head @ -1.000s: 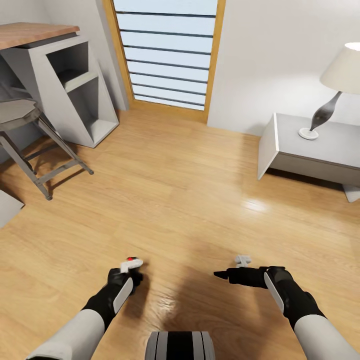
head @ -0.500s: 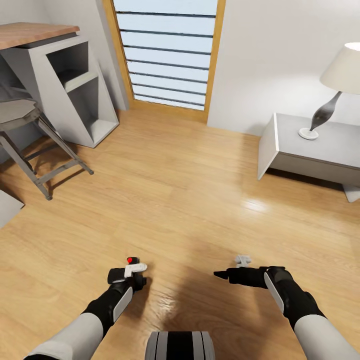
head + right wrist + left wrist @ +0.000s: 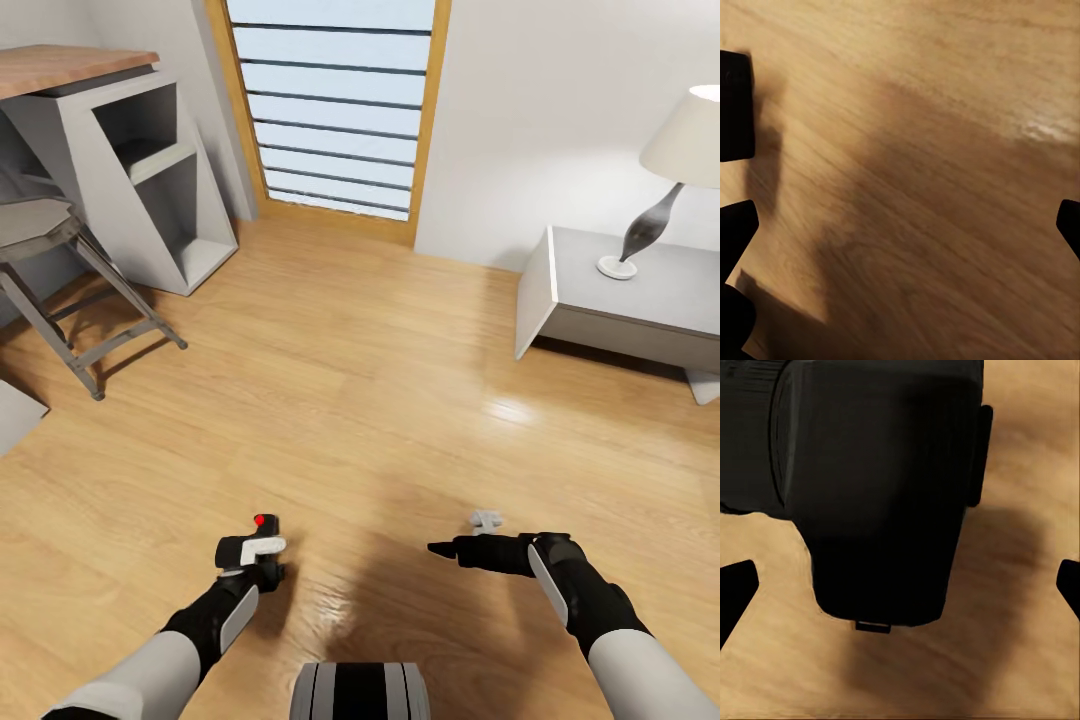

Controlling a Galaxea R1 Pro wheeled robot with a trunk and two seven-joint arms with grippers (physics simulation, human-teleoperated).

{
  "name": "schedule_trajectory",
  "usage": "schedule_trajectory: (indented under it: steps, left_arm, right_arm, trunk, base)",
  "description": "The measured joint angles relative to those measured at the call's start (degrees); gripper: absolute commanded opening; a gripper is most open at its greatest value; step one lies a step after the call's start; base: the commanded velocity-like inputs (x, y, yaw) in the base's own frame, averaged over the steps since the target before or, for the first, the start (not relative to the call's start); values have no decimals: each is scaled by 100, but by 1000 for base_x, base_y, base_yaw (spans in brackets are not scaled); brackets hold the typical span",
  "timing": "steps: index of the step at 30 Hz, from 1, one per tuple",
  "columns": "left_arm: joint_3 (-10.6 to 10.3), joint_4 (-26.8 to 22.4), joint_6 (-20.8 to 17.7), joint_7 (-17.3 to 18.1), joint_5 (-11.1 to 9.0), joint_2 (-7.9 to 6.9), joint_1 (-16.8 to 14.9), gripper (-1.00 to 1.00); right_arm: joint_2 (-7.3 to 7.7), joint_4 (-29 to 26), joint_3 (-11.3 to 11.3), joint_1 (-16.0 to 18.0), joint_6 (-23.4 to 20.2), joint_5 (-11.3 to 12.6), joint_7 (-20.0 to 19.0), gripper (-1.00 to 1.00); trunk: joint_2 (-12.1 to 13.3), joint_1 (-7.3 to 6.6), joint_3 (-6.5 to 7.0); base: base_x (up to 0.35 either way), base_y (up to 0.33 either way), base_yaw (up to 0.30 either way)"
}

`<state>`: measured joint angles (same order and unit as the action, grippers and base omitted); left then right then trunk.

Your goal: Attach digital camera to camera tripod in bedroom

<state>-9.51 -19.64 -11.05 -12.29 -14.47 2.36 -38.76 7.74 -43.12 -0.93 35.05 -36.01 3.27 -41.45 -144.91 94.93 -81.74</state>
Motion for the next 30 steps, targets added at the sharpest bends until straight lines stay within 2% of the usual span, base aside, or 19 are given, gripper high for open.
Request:
schedule_trajectory:
  steps: [5,11,19,21,25,30]
  left_arm:
    - [26,155,83,-18,-24,-118,0,100]
    - [50,288,294,-39,-49,-187,0,100]
    - [39,423,463,-35,-47,-200,-1,100]
    - [26,448,781,-23,-13,-186,-1,100]
    - [13,477,1068,-7,6,-181,1,100]
    - [1,650,1209,21,22,-179,2,100]
  right_arm:
    - [-6,0,3,0,0,0,0,100]
    - [-8,0,5,0,3,-4,3,100]
    - [-9,0,6,0,8,-4,8,100]
    - [-10,0,6,0,8,1,9,100]
    - [-9,0,6,0,13,1,9,100]
    - [-9,0,6,0,16,2,9,100]
  trunk:
    - [0,0,0]
    - [0,0,0]
    - [0,0,0]
    - [0,0,0]
    - [0,0,0]
    - [0,0,0]
  base:
    - [0,0,0]
    - [0,0,0]
    - [0,0,0]
    - [0,0,0]
    - [0,0,0]
    - [0,0,0]
